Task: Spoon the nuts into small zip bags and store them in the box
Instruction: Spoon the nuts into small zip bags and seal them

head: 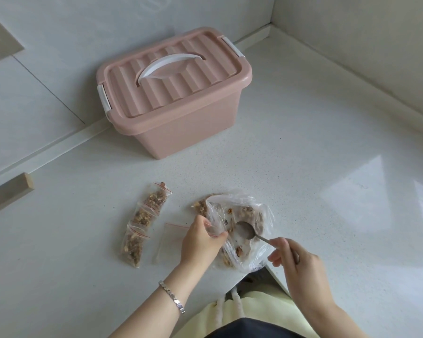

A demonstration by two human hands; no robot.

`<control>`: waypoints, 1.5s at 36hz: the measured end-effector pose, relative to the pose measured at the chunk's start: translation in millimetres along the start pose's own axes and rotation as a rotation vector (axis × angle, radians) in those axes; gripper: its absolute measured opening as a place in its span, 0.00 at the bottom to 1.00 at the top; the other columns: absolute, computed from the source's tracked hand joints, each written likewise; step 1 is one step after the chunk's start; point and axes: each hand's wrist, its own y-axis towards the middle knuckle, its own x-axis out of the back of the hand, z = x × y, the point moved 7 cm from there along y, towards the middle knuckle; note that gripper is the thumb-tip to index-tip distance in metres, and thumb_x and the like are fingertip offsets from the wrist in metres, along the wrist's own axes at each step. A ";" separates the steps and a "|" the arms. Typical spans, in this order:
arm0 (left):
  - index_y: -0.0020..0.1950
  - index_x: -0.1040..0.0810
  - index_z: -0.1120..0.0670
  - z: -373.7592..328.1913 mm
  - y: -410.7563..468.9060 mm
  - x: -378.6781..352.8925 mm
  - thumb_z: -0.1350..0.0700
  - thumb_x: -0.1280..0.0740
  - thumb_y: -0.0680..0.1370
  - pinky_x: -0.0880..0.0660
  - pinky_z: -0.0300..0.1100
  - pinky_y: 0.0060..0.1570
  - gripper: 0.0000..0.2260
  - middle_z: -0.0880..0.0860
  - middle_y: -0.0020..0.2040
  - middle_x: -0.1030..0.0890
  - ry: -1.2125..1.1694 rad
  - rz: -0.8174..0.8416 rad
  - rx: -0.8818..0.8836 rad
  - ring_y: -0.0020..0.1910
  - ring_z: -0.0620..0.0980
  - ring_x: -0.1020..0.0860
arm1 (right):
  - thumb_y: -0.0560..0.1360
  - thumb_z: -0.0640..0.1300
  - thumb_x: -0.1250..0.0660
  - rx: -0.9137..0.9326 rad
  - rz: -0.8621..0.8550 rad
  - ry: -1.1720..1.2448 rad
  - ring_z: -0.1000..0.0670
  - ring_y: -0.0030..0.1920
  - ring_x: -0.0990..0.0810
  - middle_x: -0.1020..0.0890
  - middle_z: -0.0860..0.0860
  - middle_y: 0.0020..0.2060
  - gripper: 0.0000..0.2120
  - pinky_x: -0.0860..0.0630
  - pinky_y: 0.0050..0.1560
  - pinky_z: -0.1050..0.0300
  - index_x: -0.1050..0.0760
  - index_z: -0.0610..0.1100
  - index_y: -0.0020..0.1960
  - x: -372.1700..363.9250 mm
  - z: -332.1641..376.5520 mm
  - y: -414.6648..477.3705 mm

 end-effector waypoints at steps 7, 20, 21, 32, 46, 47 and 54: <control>0.49 0.32 0.53 2.3 -0.9 2.6 0.52 0.32 0.73 0.35 0.33 0.31 0.11 0.48 0.46 0.23 0.039 -0.006 0.009 0.43 0.47 0.24 | 0.76 0.58 0.44 0.077 0.017 0.000 0.57 0.33 0.21 0.19 0.58 0.32 0.12 0.28 0.35 0.68 0.25 0.64 0.38 0.4 8.6 -5.7; 0.49 0.30 0.54 5.3 0.8 3.7 0.55 0.31 0.73 0.34 0.33 0.31 0.10 0.48 0.45 0.22 -0.012 0.004 0.045 0.42 0.48 0.24 | 0.79 0.44 0.43 -0.199 0.091 0.237 0.54 0.31 0.20 0.17 0.49 0.30 0.14 0.25 0.35 0.67 0.20 0.47 0.42 -18.3 -19.8 7.5; 0.48 0.30 0.54 5.8 0.9 3.4 0.55 0.31 0.73 0.33 0.33 0.30 0.10 0.49 0.45 0.22 -0.029 0.003 0.052 0.40 0.47 0.25 | 0.79 0.43 0.43 -0.246 0.100 0.306 0.51 0.32 0.19 0.17 0.47 0.30 0.14 0.24 0.36 0.65 0.20 0.44 0.44 -21.6 -25.1 9.4; 0.47 0.29 0.54 4.8 1.8 0.9 0.59 0.31 0.71 0.34 0.33 0.29 0.09 0.49 0.44 0.22 -0.137 0.012 0.060 0.38 0.44 0.25 | 0.80 0.47 0.46 -0.662 0.183 0.838 0.48 0.35 0.18 0.17 0.41 0.35 0.17 0.21 0.37 0.60 0.25 0.37 0.51 -42.3 -55.8 12.8; 0.47 0.32 0.52 4.7 5.2 3.2 0.60 0.32 0.72 0.35 0.33 0.27 0.10 0.48 0.44 0.24 -0.130 0.014 0.043 0.36 0.43 0.27 | 0.81 0.48 0.47 -0.657 0.071 0.856 0.50 0.31 0.19 0.17 0.44 0.31 0.17 0.23 0.35 0.61 0.24 0.38 0.49 -34.9 -59.1 10.5; 0.47 0.32 0.52 4.9 5.1 2.6 0.60 0.32 0.71 0.35 0.34 0.28 0.10 0.49 0.44 0.24 -0.133 0.014 0.039 0.37 0.43 0.27 | 0.81 0.48 0.47 -0.624 0.055 0.816 0.49 0.32 0.18 0.17 0.44 0.32 0.17 0.24 0.37 0.59 0.24 0.38 0.49 -33.6 -57.2 11.7; 0.49 0.30 0.54 7.7 6.7 -1.7 0.62 0.32 0.71 0.31 0.36 0.31 0.10 0.50 0.45 0.22 -0.156 0.030 0.044 0.39 0.45 0.25 | 0.80 0.45 0.45 -0.321 -0.019 0.555 0.49 0.35 0.17 0.16 0.46 0.32 0.14 0.22 0.40 0.59 0.22 0.43 0.46 -32.6 -31.6 22.5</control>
